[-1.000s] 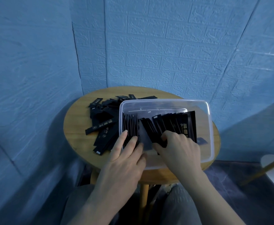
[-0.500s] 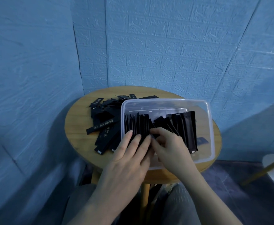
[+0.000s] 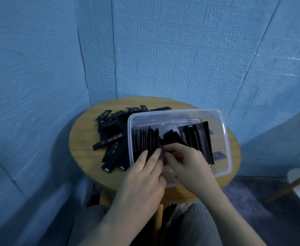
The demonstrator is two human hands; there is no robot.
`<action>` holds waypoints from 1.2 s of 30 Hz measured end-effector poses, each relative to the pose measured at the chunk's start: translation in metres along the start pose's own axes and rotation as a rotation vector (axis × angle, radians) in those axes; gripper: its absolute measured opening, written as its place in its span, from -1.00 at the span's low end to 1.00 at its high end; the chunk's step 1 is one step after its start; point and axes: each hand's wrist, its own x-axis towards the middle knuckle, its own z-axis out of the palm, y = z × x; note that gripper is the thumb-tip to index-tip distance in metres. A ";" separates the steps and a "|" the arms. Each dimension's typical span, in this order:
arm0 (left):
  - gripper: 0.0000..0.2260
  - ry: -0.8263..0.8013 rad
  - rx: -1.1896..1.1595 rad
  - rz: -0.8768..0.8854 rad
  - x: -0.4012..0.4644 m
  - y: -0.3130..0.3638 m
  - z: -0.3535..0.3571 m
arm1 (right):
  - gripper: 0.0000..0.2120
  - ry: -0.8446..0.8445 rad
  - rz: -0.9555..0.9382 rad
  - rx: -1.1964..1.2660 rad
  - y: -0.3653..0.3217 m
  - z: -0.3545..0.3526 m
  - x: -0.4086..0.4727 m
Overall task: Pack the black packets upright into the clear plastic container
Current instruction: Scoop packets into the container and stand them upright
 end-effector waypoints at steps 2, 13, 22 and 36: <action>-0.80 0.004 -0.028 -0.008 -0.001 -0.002 -0.002 | -0.86 0.087 -0.024 -0.125 0.003 -0.007 -0.005; -0.56 0.089 -0.093 -0.017 -0.008 -0.001 0.006 | -0.43 0.136 0.058 -0.537 -0.002 -0.022 -0.016; -0.57 0.053 -0.119 -0.020 -0.008 -0.002 0.003 | -0.64 0.039 0.060 -0.588 -0.008 -0.019 -0.007; -0.58 0.053 -0.091 -0.007 -0.011 -0.003 0.005 | -0.73 -0.059 0.093 0.031 -0.005 -0.002 0.013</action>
